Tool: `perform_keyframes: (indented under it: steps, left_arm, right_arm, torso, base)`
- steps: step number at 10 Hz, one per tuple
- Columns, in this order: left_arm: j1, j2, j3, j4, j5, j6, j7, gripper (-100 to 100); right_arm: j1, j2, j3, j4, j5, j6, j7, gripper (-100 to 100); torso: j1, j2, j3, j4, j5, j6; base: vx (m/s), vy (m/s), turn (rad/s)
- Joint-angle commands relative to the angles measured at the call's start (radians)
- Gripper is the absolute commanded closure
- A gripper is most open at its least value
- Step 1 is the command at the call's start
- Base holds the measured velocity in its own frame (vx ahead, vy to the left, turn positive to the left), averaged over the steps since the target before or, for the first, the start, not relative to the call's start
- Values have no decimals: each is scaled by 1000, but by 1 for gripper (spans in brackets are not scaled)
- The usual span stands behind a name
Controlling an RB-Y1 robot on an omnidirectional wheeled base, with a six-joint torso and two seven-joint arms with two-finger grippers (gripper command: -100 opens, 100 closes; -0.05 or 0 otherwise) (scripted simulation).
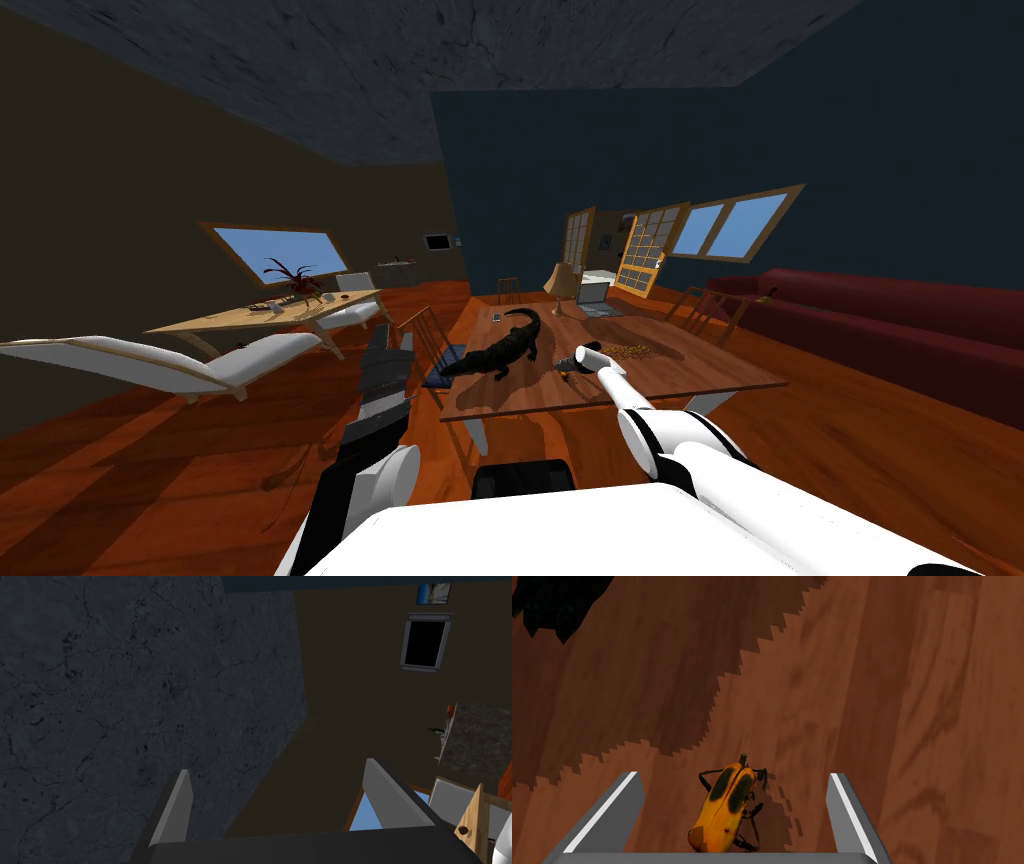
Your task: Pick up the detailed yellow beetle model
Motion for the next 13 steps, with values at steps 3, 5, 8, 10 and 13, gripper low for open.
perform_keyframes:
  steps: [3,5,8,10,13]
  left_arm:
    - [0,0,0,0,0,0,0,0]
    - [0,0,0,0,0,0,0,0]
    - [0,0,0,0,0,0,0,0]
    - [0,0,0,0,0,0,0,0]
    - [0,0,0,0,0,0,0,0]
  right_arm:
    - [36,6,-12,-4,7,44,-37,-100]
    - [25,3,-10,3,5,36,-30,0]
    - [54,-36,-43,29,-38,7,0,-100]
    - [83,-75,-76,55,-81,-21,31,-100]
    - [104,-80,-83,38,-87,-22,31,100]
  torso:
    - [-1,1,0,0,0,0]
    - [-2,1,1,0,0,0]
    - [-1,2,1,1,0,-1]
    - [-1,2,1,1,0,-1]
    - [-2,2,2,1,0,0]
  base:
    - [24,37,-41]
    - [6,8,-7]
    - [-3,24,212]
    - [-6,35,275]
    - [-2,14,92]
